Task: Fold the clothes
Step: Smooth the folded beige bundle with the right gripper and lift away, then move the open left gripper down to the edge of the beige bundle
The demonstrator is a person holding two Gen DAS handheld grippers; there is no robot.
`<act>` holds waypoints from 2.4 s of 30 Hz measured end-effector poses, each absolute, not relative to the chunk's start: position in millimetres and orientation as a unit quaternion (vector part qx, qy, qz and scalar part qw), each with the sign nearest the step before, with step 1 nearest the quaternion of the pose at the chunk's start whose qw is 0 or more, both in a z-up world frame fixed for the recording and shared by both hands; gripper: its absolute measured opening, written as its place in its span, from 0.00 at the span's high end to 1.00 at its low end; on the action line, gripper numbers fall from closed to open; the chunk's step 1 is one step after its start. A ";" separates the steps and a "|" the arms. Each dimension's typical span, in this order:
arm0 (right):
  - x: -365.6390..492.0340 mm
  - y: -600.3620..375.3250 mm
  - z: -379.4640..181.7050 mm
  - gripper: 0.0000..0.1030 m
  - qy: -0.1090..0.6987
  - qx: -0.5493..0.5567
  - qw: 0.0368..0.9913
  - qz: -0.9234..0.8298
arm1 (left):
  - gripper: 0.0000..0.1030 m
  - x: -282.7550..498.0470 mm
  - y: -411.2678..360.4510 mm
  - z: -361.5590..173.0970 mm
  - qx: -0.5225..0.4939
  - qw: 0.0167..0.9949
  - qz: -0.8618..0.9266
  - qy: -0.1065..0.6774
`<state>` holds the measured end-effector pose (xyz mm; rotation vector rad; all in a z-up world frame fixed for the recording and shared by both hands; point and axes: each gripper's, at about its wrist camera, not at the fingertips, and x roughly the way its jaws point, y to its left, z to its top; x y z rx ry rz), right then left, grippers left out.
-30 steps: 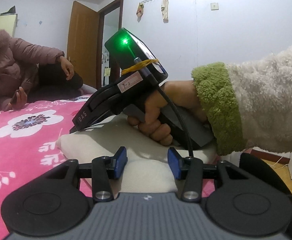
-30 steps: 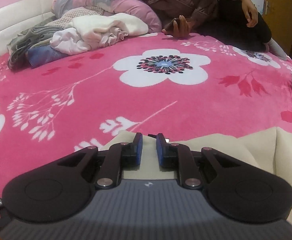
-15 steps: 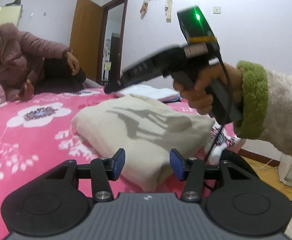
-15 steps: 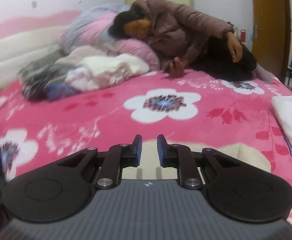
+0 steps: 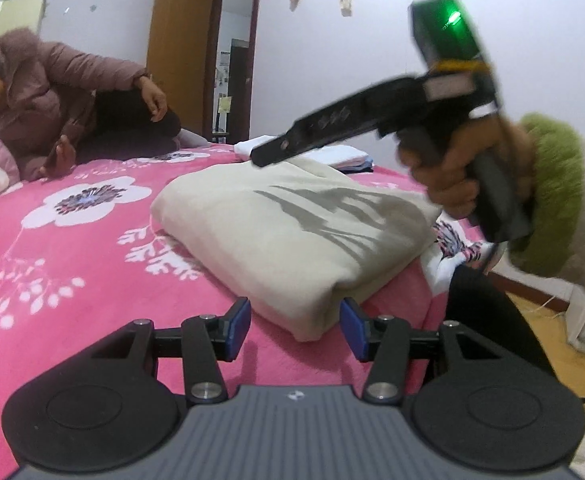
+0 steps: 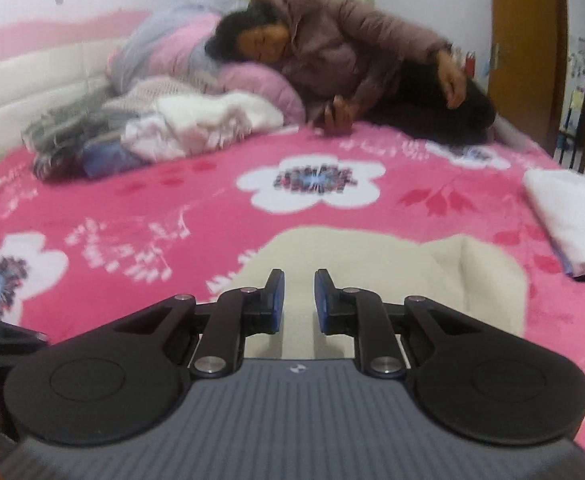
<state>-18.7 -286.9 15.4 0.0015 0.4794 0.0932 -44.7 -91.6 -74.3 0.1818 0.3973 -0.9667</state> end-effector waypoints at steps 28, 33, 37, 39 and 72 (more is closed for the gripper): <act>-63.8 -290.4 -44.2 0.87 0.257 -0.006 0.966 0.020 | 0.47 -55.0 -108.4 -84.4 0.144 0.911 -0.328 0.205; -64.1 -285.5 -39.6 0.87 0.255 0.001 0.967 0.007 | 0.45 -43.7 -88.8 -78.2 0.115 0.892 -0.371 0.233; -84.3 -289.9 -17.9 0.86 0.233 0.006 0.972 -0.020 | 0.43 -43.9 -60.1 -72.6 0.112 0.890 -0.378 0.230; -97.3 -298.3 -11.7 0.86 0.223 0.026 0.974 -0.039 | 0.43 -42.3 -48.3 -66.5 0.104 0.895 -0.372 0.225; -125.3 -322.8 -65.9 0.86 0.160 0.149 0.969 -0.111 | 0.34 94.9 -241.1 -38.3 0.137 0.867 -0.426 0.220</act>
